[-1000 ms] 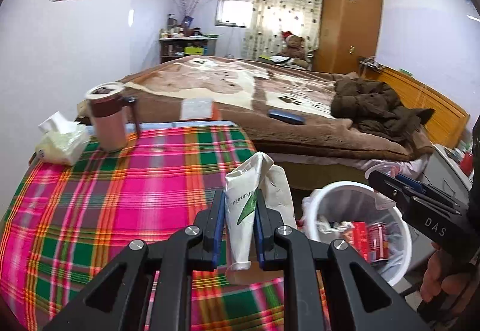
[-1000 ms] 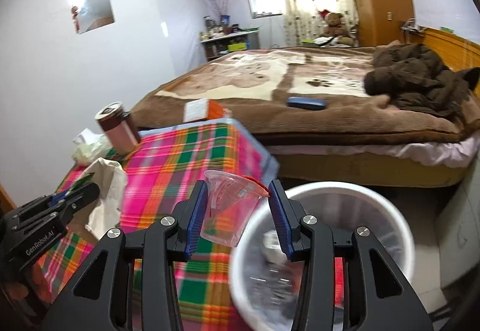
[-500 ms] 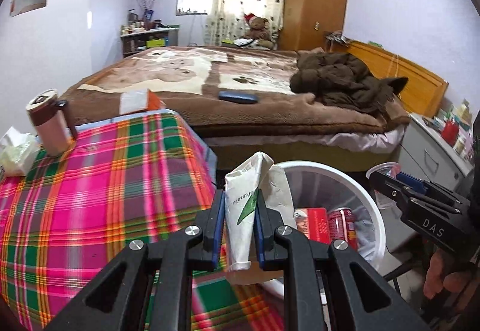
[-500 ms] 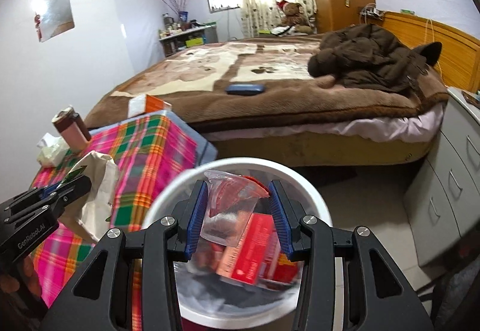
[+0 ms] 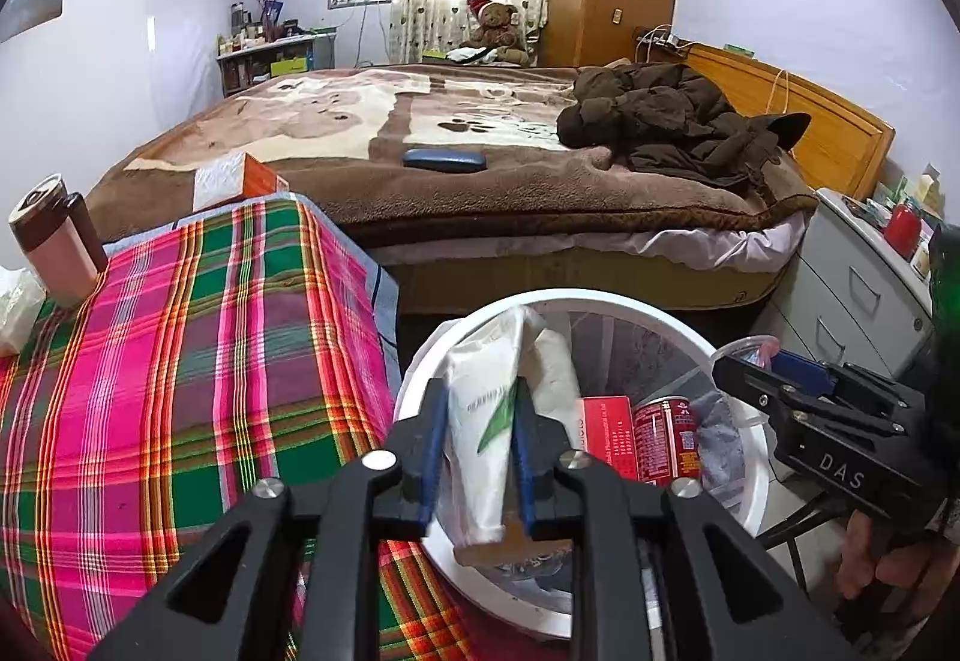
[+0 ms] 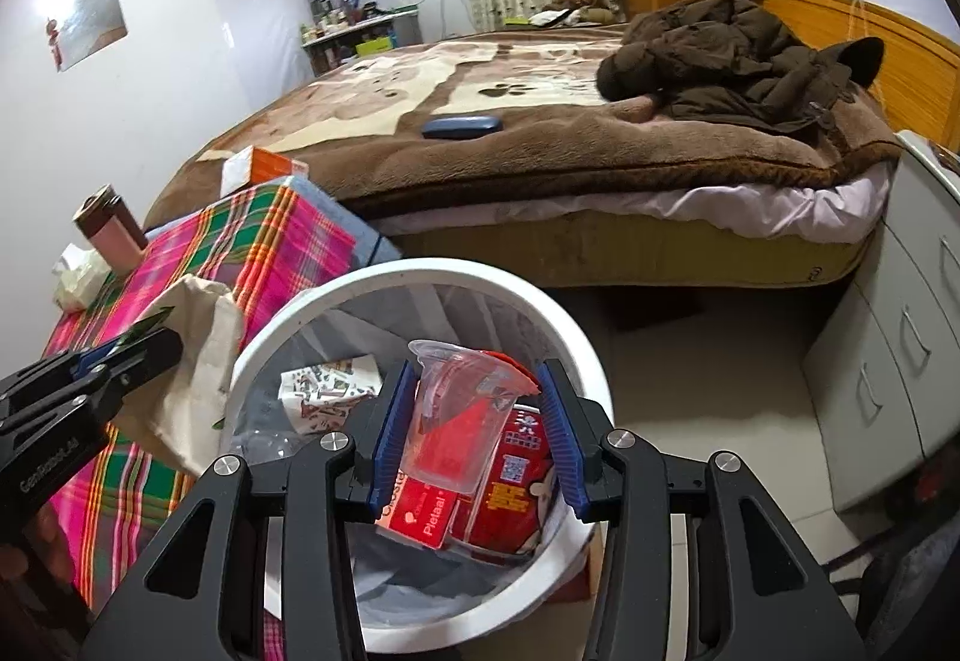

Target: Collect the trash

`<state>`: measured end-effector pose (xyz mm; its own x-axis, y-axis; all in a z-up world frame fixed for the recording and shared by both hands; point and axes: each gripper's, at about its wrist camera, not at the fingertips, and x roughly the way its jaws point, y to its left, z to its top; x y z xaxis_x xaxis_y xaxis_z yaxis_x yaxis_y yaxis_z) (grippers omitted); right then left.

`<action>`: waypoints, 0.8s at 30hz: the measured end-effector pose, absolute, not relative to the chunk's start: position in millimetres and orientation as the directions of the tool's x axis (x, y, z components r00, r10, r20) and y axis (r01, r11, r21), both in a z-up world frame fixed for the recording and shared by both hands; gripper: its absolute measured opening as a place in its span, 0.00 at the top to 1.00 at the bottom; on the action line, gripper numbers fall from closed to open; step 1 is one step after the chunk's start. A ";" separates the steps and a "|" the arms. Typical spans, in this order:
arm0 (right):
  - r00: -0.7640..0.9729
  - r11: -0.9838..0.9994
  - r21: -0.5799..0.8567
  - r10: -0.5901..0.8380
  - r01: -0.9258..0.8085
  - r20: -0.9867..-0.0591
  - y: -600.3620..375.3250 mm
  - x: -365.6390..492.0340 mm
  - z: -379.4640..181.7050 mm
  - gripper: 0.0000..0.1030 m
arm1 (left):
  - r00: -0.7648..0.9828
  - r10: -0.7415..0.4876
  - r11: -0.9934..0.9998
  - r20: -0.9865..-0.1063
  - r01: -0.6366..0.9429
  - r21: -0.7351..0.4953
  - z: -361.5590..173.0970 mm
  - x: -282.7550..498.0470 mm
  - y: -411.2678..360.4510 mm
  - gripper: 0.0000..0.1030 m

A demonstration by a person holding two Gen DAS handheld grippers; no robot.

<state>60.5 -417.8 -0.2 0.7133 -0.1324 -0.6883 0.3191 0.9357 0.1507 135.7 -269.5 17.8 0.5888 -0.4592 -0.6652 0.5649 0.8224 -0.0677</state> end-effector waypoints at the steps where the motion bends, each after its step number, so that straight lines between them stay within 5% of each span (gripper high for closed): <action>1: 0.710 0.939 0.141 -0.135 0.315 -0.691 -417.1 61.3 -1.3 0.57 | 0.585 -0.464 0.822 -0.666 0.564 -0.077 16.8 135.8 -268.8 0.56; 3: 0.699 0.942 0.123 -0.139 0.311 -0.702 -414.7 62.6 -2.9 0.57 | 0.589 -0.463 0.829 -0.662 0.553 -0.088 16.5 135.2 -266.7 0.43; 5: 0.698 0.944 0.120 -0.138 0.308 -0.703 -412.6 62.1 -3.3 0.56 | 0.587 -0.473 0.826 -0.657 0.556 -0.097 17.6 133.8 -264.0 0.43; 9: 0.706 0.942 0.135 -0.132 0.309 -0.695 -412.4 60.2 -2.0 0.38 | 0.597 -0.465 0.832 -0.654 0.547 -0.092 20.0 131.7 -258.6 0.36; 24: 0.742 0.940 0.147 -0.141 0.308 -0.656 -394.2 47.6 12.5 0.38 | 0.648 -0.451 0.853 -0.613 0.516 -0.083 39.3 114.3 -229.9 0.26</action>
